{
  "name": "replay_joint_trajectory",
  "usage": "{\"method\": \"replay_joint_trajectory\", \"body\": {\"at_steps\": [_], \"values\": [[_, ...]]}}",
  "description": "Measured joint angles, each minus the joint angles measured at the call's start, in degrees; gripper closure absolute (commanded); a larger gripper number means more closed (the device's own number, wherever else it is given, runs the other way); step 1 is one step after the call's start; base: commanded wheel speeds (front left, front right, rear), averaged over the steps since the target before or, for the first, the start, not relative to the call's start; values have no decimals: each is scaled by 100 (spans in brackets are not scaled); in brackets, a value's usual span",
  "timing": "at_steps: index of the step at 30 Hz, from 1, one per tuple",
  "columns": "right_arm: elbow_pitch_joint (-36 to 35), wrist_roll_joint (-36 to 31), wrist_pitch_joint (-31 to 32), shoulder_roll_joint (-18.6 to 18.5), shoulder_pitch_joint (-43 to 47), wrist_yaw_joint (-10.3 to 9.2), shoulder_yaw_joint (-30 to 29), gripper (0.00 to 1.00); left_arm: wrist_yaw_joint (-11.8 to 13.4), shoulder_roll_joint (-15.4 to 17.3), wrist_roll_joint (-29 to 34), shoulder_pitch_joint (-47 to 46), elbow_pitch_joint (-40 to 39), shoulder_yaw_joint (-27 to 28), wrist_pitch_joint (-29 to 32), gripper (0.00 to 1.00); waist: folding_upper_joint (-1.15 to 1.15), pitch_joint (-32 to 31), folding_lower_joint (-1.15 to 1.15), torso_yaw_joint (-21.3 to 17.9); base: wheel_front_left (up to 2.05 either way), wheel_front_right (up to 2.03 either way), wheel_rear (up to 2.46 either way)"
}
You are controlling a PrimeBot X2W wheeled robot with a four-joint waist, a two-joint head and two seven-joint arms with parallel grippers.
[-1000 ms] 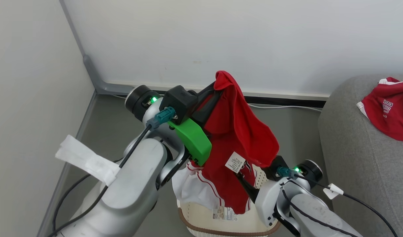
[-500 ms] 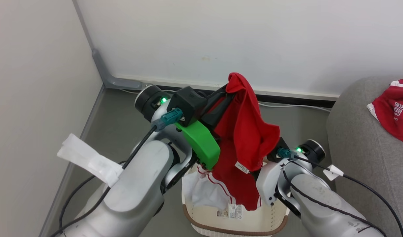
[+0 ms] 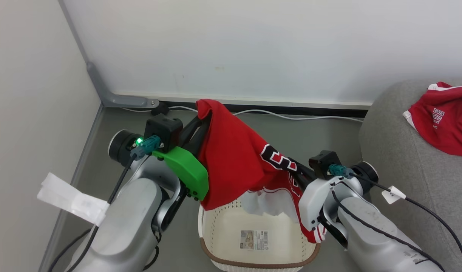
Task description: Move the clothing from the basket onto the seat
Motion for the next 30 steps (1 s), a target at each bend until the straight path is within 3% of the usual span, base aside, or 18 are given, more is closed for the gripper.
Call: {"method": "replay_joint_trajectory", "body": {"at_steps": [1,4,6,19,30], "values": [[-7,21,0,0,0,0,-32,100,10,11,-7,61,24,10,-13,71,0,-1,0,-35,0,0,0],[-30,124,-1,-2,1,0,-138,100,40,14,-36,244,96,31,-107,46,0,-10,0,-142,0,0,0],[-82,201,-1,-2,1,0,-210,100,51,25,-81,359,125,43,-155,0,0,-19,0,-208,0,0,0],[-661,296,-52,-42,-138,-8,-563,100,48,31,-222,841,142,9,-520,0,0,-67,0,-625,0,0,0],[-1177,296,-53,-646,-192,-190,-1017,100,23,42,-222,1230,160,-93,-710,0,0,-44,0,-1060,0,0,0]]}}
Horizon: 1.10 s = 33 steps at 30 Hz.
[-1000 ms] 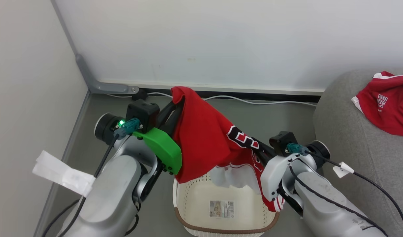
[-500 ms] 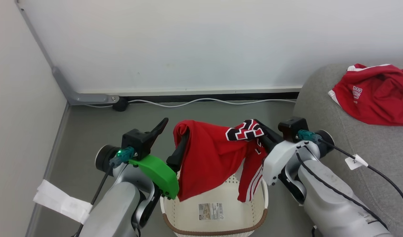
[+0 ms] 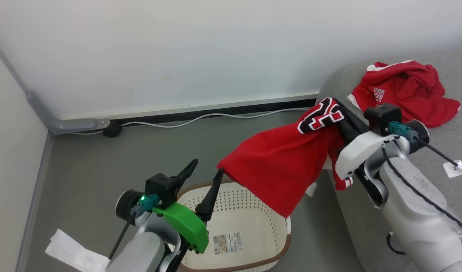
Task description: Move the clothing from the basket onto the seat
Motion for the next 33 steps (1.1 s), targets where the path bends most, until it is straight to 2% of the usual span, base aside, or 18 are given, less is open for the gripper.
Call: {"method": "replay_joint_trajectory", "body": {"at_steps": [17,33], "values": [[-803,48,-10,-681,224,-235,-497,100,-123,-55,63,170,-93,-300,-154,0,0,124,0,-754,0,0,0],[-1432,302,-14,-879,736,-289,-725,100,-131,-97,156,181,-289,-460,-198,0,0,299,0,-1626,0,0,0]]}}
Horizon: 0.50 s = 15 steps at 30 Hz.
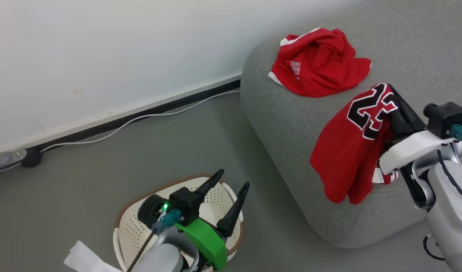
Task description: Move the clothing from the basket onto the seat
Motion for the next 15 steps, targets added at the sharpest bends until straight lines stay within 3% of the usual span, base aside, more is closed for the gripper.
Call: {"method": "replay_joint_trajectory", "body": {"at_steps": [10,15], "values": [[-283,159,26,-220,-77,-52,-361,100,0,-3,233,-129,-192,-85,68,0,0,487,0,-154,0,0,0],[-477,165,155,-456,-971,-51,-571,100,9,42,319,-400,-449,-68,169,0,0,858,0,-104,0,0,0]]}}
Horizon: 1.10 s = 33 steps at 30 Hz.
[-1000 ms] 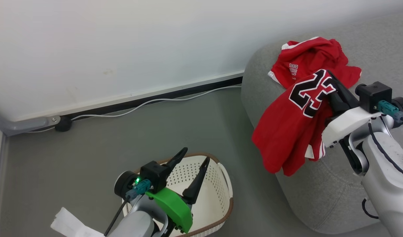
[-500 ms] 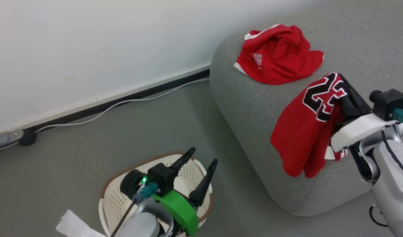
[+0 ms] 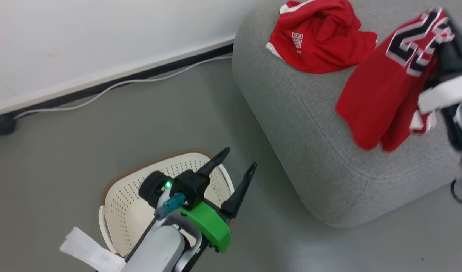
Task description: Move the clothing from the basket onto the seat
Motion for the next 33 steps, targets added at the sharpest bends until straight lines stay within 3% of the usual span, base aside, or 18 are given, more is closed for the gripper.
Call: {"method": "replay_joint_trajectory", "body": {"at_steps": [8,19,27,33], "values": [[-1,43,342,-326,-1386,-5,-323,100,81,90,229,-410,-431,118,182,0,0,570,0,162,0,0,0],[215,44,579,-800,-2682,-296,-891,100,207,313,349,-728,-915,304,452,0,0,1331,0,505,0,0,0],[810,32,621,-1071,-2892,-547,-1170,100,261,459,503,-879,-1188,409,563,0,0,1913,1,802,0,0,0],[1355,33,541,-1113,-2762,-610,-1305,100,314,567,527,-895,-1336,433,675,0,0,2294,0,956,0,0,0]]}}
